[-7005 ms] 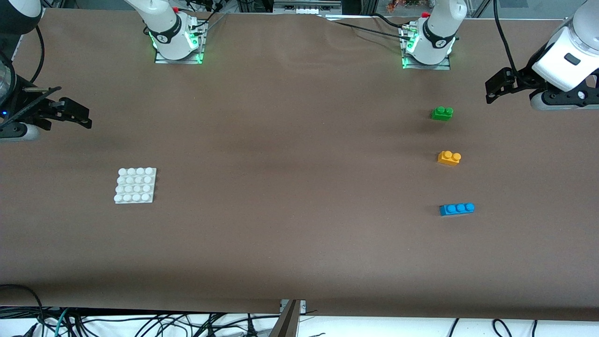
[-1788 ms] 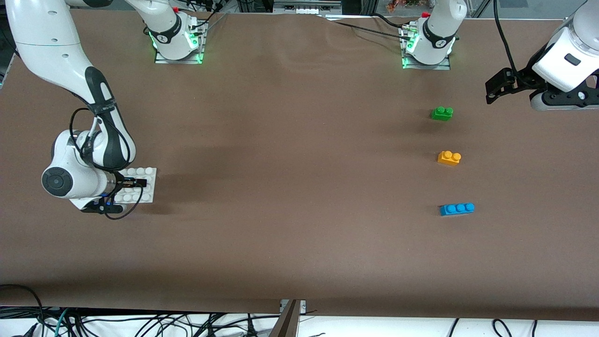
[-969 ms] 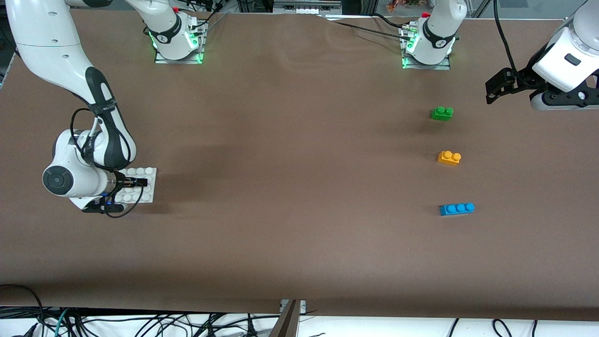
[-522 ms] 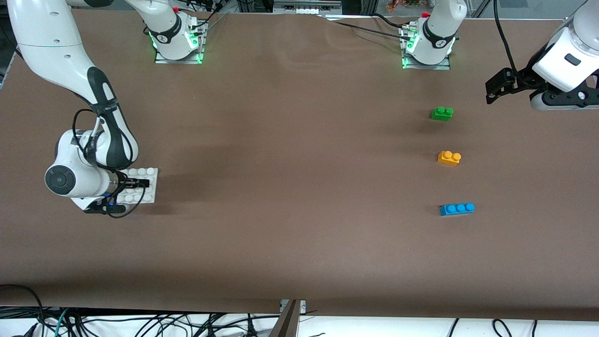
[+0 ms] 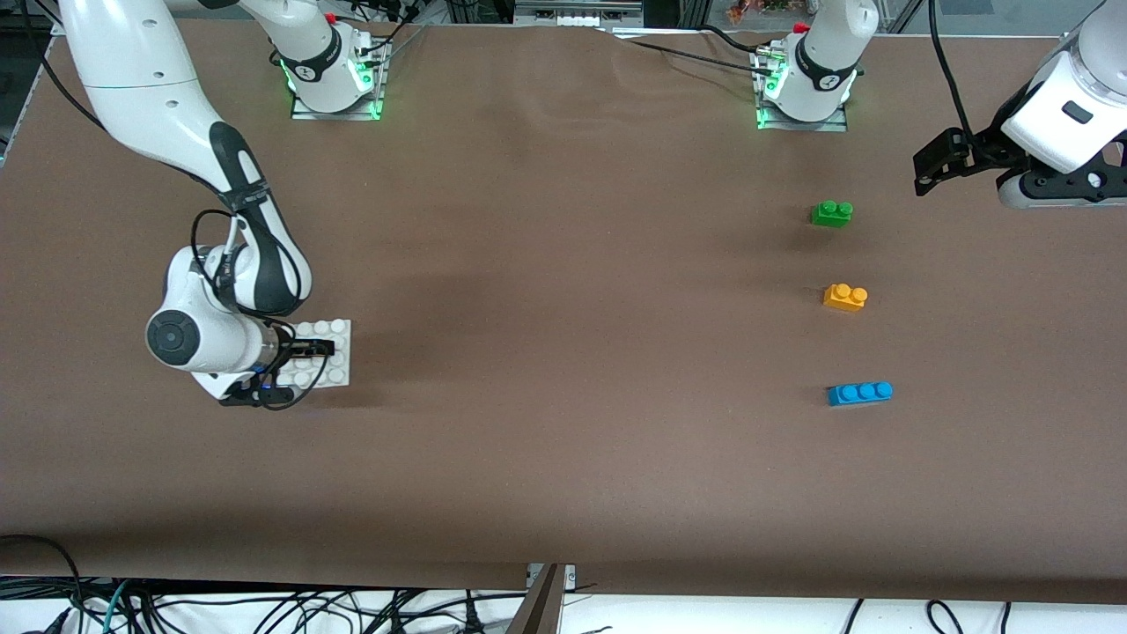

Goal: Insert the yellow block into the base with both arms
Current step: 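Slide the white base plate with the right gripper toward the table center, then carry the base plate further toward the bricks and set it down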

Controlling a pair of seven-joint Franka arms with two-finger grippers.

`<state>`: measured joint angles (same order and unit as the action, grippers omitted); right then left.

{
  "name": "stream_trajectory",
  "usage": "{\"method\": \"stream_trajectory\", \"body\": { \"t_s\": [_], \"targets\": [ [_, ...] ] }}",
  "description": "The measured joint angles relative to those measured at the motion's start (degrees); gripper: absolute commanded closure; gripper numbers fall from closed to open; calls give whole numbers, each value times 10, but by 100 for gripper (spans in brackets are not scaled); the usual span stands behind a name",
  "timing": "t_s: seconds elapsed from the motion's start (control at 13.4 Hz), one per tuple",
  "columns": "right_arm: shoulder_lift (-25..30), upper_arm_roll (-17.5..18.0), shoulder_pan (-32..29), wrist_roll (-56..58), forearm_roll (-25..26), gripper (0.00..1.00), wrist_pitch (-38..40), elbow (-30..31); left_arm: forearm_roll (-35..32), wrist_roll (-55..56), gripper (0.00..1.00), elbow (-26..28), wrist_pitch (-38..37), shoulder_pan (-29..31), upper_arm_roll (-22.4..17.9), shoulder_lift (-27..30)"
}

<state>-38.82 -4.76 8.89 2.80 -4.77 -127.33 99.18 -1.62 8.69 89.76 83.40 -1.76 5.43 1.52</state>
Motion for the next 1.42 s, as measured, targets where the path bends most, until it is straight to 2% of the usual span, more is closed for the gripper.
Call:
{"method": "stream_trajectory", "body": {
  "t_s": [0.97, 1.42],
  "targets": [
    [-5, 2, 126, -109, -17, 0, -37, -1, 0, 0, 0, 0, 0, 0, 0, 0],
    [-13, 3, 204, -227, -20, 0, -48, -12, 0, 0, 0, 0, 0, 0, 0, -1]
  ]
}}
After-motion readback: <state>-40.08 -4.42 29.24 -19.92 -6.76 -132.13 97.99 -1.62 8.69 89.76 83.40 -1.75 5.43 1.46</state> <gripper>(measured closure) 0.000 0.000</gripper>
